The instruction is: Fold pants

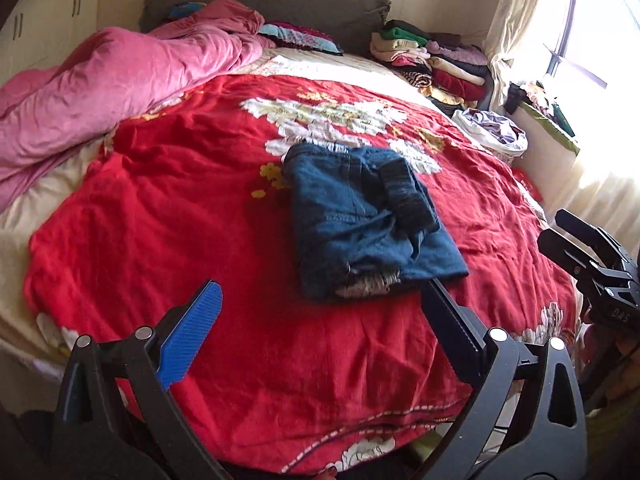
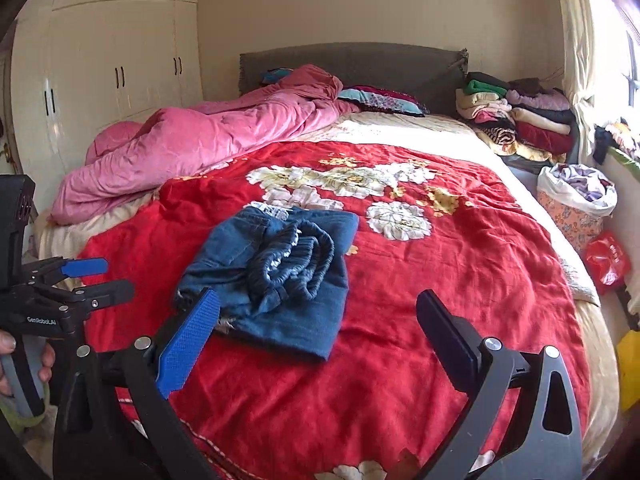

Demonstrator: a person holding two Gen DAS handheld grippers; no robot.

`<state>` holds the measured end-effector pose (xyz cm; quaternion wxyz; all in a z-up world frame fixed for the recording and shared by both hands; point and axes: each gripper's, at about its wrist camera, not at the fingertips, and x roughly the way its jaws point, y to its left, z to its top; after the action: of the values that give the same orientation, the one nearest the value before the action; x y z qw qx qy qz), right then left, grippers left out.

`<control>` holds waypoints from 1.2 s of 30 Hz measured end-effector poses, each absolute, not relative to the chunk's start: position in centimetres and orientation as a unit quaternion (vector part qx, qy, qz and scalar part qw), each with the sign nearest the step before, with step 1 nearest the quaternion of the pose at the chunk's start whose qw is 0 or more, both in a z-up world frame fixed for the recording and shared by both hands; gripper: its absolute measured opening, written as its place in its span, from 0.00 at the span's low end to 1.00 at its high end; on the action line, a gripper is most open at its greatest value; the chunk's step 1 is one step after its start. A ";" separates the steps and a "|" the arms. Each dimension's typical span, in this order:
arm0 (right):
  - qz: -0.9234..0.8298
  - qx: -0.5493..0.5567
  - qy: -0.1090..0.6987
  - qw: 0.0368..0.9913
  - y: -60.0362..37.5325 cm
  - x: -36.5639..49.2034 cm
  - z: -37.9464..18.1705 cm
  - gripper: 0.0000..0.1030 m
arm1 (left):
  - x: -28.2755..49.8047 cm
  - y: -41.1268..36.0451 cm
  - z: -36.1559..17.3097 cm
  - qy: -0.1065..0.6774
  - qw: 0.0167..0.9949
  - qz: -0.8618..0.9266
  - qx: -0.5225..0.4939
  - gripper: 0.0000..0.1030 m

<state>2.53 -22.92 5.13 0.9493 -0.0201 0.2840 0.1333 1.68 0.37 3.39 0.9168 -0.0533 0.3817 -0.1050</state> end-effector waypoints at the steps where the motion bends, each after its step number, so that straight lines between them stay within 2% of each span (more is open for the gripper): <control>1: 0.133 -0.017 0.286 0.949 -23.0 2.3 4.9 0.95 | 1.5 0.2 3.2 0.383 0.916 -0.104 -0.055 0.91; 13: 0.131 0.005 0.333 0.934 -22.4 1.6 1.1 0.95 | 0.7 -0.5 1.3 0.404 0.908 -0.102 -0.049 0.91; 36: 0.138 0.007 0.337 0.931 -21.7 1.8 1.0 0.95 | 0.8 0.2 1.1 0.410 0.908 -0.074 -0.043 0.91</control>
<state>1.82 -21.68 1.01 0.9313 0.0068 0.3373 0.1376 0.81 0.17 1.10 0.9080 -0.0433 0.4100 -0.0744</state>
